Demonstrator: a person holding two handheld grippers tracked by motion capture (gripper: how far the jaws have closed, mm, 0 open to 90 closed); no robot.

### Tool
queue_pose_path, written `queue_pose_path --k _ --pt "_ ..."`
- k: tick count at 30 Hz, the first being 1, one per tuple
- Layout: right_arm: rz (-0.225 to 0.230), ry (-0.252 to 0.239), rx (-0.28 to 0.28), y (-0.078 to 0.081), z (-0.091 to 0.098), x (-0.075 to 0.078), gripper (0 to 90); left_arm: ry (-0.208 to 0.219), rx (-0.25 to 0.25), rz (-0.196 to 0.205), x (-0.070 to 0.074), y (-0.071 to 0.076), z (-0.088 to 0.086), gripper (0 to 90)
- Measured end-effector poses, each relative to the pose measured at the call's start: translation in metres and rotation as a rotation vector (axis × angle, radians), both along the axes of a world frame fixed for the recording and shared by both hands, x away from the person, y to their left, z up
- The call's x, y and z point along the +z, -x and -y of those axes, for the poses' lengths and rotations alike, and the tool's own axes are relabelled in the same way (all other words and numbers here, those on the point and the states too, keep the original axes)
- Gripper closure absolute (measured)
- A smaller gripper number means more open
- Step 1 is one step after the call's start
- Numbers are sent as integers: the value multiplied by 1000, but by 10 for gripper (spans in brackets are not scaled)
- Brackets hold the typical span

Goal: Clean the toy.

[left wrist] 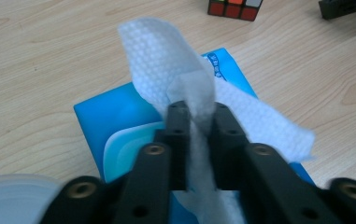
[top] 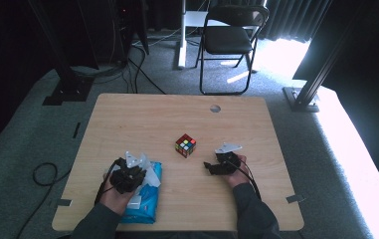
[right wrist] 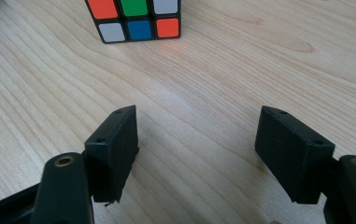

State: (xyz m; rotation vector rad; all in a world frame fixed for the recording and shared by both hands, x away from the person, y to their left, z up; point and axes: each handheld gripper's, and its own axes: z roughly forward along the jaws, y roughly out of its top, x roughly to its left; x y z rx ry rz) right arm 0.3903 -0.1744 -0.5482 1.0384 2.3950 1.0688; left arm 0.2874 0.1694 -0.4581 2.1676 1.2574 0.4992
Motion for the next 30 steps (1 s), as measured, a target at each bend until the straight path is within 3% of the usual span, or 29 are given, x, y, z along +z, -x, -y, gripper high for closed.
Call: queue_pose_path --k 6,9,14,23,30 --pt "1 0 0 0 0 0 297 -1 -5 10 1 -3 5 849" --pt "0 0 0 0 0 0 297 26 -21 1 4 -5 6 856" --pt "0 0 0 0 0 0 297 33 -21 3 7 -9 7 861" --pt "1 0 0 0 0 0 297 77 -42 34 14 -20 12 861" --pt "1 0 0 0 0 0 297 86 -60 53 15 -28 14 861"
